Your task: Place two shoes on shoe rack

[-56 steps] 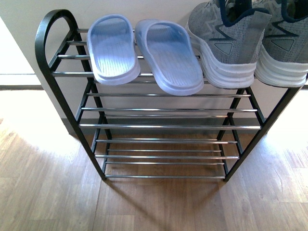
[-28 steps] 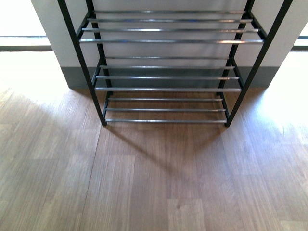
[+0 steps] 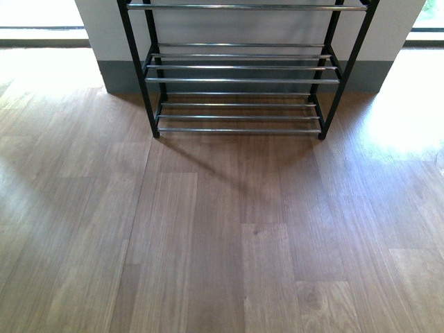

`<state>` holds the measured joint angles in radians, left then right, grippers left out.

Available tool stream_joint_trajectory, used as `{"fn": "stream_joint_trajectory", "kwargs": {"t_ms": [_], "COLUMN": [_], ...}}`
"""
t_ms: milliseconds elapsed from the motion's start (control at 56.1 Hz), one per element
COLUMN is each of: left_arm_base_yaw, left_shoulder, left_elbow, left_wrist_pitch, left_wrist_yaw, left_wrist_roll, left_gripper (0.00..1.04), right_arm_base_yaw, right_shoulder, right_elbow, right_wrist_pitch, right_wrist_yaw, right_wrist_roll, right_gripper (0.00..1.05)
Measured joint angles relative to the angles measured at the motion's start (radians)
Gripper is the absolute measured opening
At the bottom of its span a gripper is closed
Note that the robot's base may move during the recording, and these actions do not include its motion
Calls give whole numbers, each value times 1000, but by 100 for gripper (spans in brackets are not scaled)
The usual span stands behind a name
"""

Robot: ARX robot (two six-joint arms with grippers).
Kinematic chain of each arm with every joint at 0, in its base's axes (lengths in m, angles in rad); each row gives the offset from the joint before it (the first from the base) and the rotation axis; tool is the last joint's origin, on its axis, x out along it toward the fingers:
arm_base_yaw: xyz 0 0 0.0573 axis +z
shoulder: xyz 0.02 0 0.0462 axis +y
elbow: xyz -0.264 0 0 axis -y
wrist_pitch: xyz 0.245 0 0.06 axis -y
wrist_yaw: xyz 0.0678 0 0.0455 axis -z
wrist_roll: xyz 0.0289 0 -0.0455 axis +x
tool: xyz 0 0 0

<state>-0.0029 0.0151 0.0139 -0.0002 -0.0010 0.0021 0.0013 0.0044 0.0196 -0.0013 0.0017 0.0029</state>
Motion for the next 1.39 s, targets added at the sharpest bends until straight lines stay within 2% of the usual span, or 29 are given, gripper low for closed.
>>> {"fn": "stream_joint_trajectory", "kwargs": {"t_ms": [1391], "left_arm_base_yaw": [1], "left_shoulder": [0], "left_elbow": [0], "left_wrist_pitch": [0], "left_wrist_yaw": [-2], "left_wrist_roll": [0], "left_gripper": [95], "right_arm_base_yaw": [0], "right_shoulder": [-1], "right_elbow": [0], "right_wrist_pitch": [0], "right_wrist_yaw": [-3], "right_wrist_roll": [0], "right_gripper": [96]}}
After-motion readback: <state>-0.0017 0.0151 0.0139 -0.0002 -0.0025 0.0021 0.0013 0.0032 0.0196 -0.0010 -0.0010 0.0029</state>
